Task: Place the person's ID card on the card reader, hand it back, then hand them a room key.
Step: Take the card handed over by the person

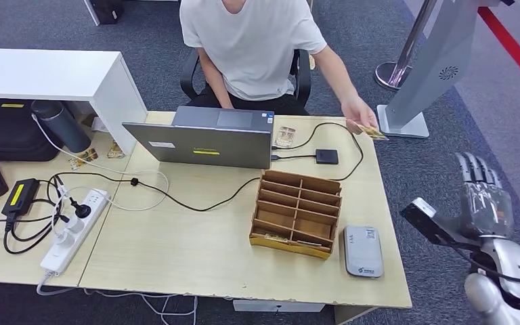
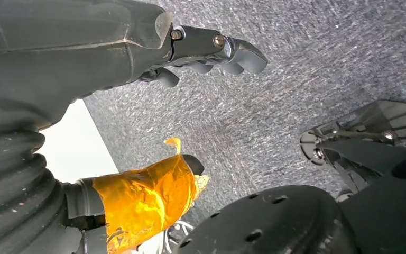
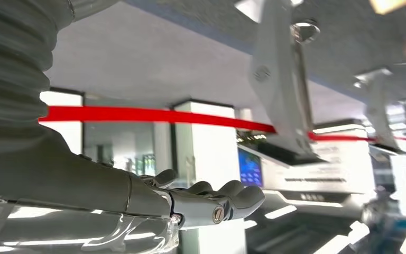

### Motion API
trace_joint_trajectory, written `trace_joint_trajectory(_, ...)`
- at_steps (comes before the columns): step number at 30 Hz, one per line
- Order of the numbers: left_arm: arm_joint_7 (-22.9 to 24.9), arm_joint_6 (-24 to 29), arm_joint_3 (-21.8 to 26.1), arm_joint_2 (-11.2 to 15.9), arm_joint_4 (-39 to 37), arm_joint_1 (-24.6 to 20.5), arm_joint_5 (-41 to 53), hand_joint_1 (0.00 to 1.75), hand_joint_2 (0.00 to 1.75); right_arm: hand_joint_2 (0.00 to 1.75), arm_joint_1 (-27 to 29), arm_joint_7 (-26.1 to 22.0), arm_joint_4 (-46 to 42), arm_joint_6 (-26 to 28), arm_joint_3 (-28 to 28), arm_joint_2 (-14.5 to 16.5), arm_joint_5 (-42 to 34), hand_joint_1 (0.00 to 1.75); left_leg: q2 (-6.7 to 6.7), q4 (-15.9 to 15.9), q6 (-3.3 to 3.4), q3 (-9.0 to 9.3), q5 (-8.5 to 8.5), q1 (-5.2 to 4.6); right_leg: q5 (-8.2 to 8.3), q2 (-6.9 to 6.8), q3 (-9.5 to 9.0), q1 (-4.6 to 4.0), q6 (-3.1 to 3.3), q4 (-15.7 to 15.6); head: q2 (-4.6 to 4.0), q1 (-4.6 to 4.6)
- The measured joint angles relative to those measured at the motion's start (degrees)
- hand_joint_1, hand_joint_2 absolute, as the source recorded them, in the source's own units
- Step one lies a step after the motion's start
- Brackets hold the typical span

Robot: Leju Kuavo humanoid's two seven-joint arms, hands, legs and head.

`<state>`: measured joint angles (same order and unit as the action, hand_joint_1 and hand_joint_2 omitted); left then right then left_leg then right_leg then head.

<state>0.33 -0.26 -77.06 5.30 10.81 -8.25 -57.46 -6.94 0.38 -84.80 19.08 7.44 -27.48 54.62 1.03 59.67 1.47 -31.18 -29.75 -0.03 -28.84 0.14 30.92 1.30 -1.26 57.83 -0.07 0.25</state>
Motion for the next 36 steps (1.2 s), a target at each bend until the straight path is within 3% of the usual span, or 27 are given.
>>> trace_joint_trajectory(10,-4.6,2.0,-3.1,-0.1,-0.3,-2.8,-0.3,0.0,1.75,1.75,-13.8,1.2,0.8,-3.5,9.2,7.5,7.2,0.0,0.01,0.0,-0.06,0.01,0.04,0.02,0.02,0.02,0.02,-0.01,0.02,0.1,0.0,0.01)
trace_joint_trajectory(15,-5.8,-1.0,-3.5,-0.3,-0.3,-3.0,-2.3,0.0,1.75,1.75,-19.2,1.2,2.8,-4.9,13.5,11.2,6.9,0.0,0.01,0.0,-0.08,0.01,0.05,0.02,0.02,0.03,0.05,-0.01,0.03,0.1,0.0,0.01)
trace_joint_trajectory(19,-6.1,-4.9,-3.0,-0.9,-0.3,-2.1,-5.8,0.0,1.75,1.75,-21.3,0.6,4.4,-5.0,15.8,12.9,5.5,0.0,0.02,0.0,-0.08,-0.02,0.05,0.02,0.01,0.02,0.08,0.0,0.03,0.1,0.0,0.0)
trace_joint_trajectory(25,-5.9,-3.1,-2.6,-3.2,-0.3,-0.7,-7.5,0.0,1.75,1.75,-21.8,-0.3,5.5,-4.8,17.2,13.5,3.7,0.0,0.08,0.0,-0.07,-0.08,0.04,-0.01,0.01,-0.01,0.09,0.01,0.02,0.1,0.0,0.02)
trace_joint_trajectory(30,-5.9,-3.3,-2.5,-3.5,-0.3,-0.6,-7.7,0.0,1.75,1.75,-21.7,-0.5,6.1,-4.8,17.8,13.7,3.0,0.05,0.08,0.0,-0.07,-0.07,0.05,-0.01,0.02,-0.01,0.1,0.01,0.02,0.1,0.0,0.01)
trace_joint_trajectory(34,-5.9,-3.4,-2.5,-3.6,-0.3,-0.6,-7.7,0.0,1.75,1.75,-21.7,-0.7,6.4,-4.8,18.1,13.7,2.9,1.75,0.08,0.0,-0.08,-0.06,0.05,0.0,0.02,-0.01,0.11,0.01,0.02,0.1,0.0,0.0)
trace_joint_trajectory(36,-6.0,-3.7,-2.5,-3.7,-0.3,-0.6,-7.7,0.0,1.75,1.75,-21.7,-1.1,6.5,-4.7,18.2,13.7,2.7,1.75,0.08,0.0,-0.08,-0.06,0.05,0.0,0.02,-0.01,0.11,0.01,0.02,0.1,0.0,0.0)
